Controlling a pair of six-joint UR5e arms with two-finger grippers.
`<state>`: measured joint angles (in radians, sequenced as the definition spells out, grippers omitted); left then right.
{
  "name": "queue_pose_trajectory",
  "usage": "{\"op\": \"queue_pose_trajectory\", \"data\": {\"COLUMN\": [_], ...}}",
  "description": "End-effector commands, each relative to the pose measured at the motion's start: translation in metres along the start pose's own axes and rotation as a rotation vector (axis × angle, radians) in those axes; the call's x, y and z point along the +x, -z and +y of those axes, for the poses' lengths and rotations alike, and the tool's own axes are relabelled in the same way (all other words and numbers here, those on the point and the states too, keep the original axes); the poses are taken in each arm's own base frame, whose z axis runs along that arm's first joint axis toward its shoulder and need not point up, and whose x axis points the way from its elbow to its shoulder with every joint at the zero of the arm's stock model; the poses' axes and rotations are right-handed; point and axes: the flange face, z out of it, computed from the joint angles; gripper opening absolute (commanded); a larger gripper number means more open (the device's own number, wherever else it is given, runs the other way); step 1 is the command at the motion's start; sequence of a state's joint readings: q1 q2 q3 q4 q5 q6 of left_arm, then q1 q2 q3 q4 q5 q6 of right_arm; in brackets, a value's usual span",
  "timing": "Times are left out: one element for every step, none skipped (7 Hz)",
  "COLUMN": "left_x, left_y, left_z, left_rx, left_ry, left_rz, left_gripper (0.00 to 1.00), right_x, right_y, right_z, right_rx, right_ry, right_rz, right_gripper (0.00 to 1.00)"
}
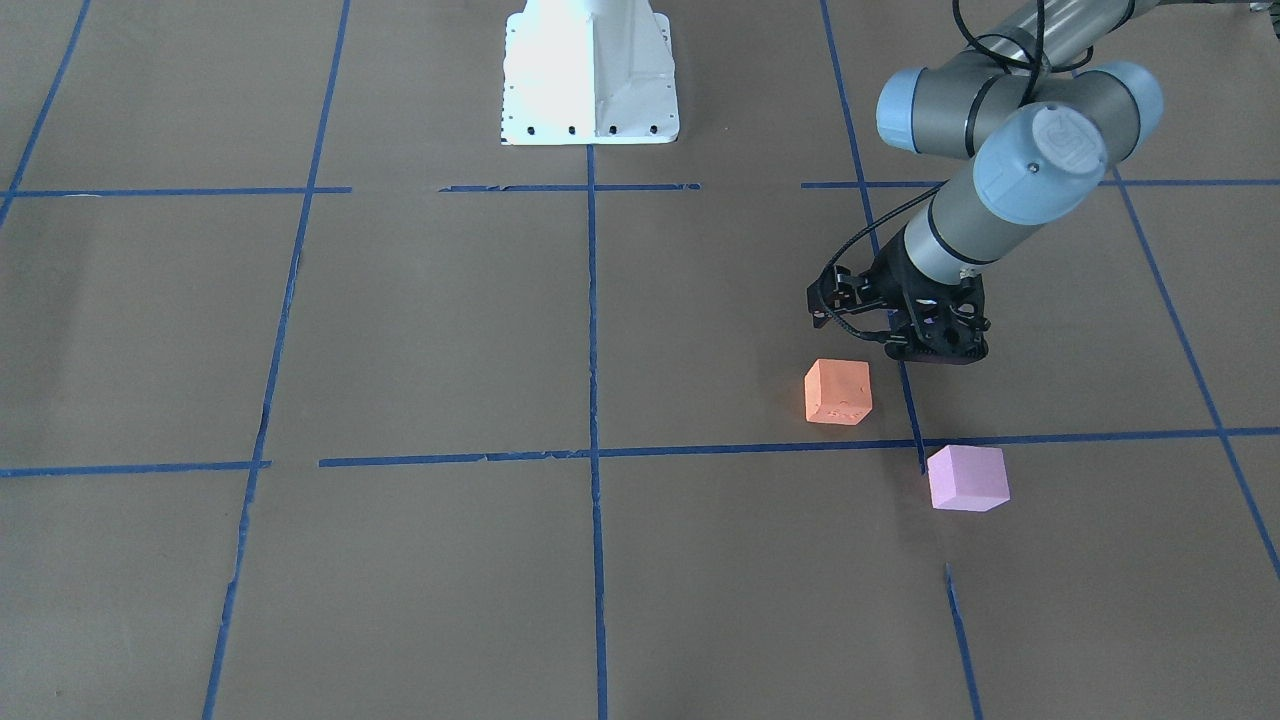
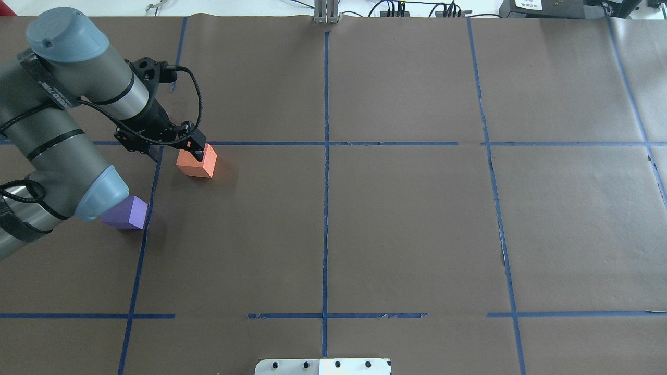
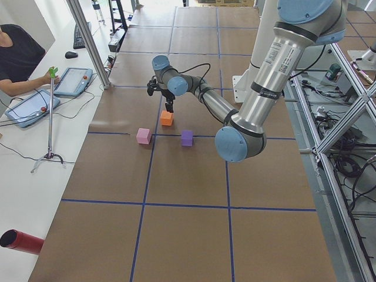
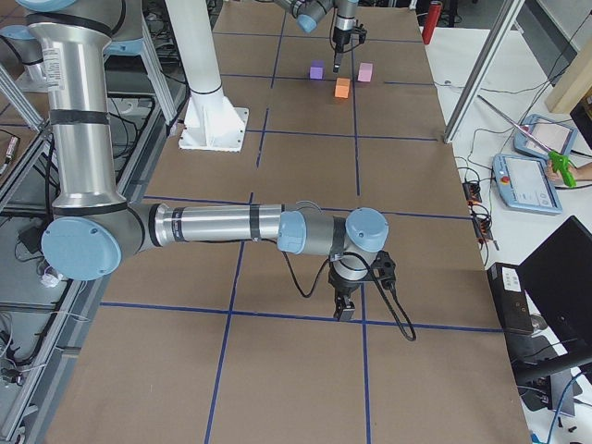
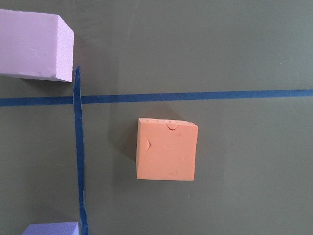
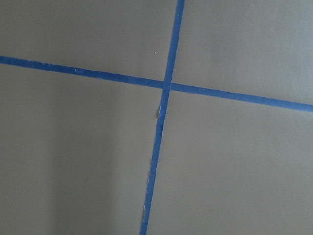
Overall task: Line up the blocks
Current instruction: 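Move the left gripper over the orange cube and lower it, then close the left gripper on the orange cube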
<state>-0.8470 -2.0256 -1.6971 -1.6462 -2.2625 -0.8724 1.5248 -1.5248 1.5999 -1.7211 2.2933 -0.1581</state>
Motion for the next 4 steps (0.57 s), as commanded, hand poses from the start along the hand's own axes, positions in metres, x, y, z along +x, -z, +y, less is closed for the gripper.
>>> {"op": "queue_pose_trajectory", "data": {"left_x": [-0.002,-0.008,-0.012,-0.016], "left_y": [-0.024,-0.029,-0.034,-0.039], "left_z": [-0.002,-0.003,-0.011,-0.013], "left_rx": [0.019,0.022,0.049,0.054], "left_ry": [-0.021,-0.018,-0.013,-0.019], "left_rz": [-0.015,-0.021,-0.055,-0.051], "left_gripper": [1.0,1.0,1.0,1.0], "right_x": [0.0,0.0,0.0,0.0], "right_y": [0.0,0.0,0.0,0.0], "right_z": [0.0,0.0,0.0,0.0], "right_rx": [0.0,0.0,0.0,0.0], "right_ry": [0.0,0.0,0.0,0.0], "right_rz": [0.0,0.0,0.0,0.0], "right_gripper": [1.0,1.0,1.0,1.0]}}
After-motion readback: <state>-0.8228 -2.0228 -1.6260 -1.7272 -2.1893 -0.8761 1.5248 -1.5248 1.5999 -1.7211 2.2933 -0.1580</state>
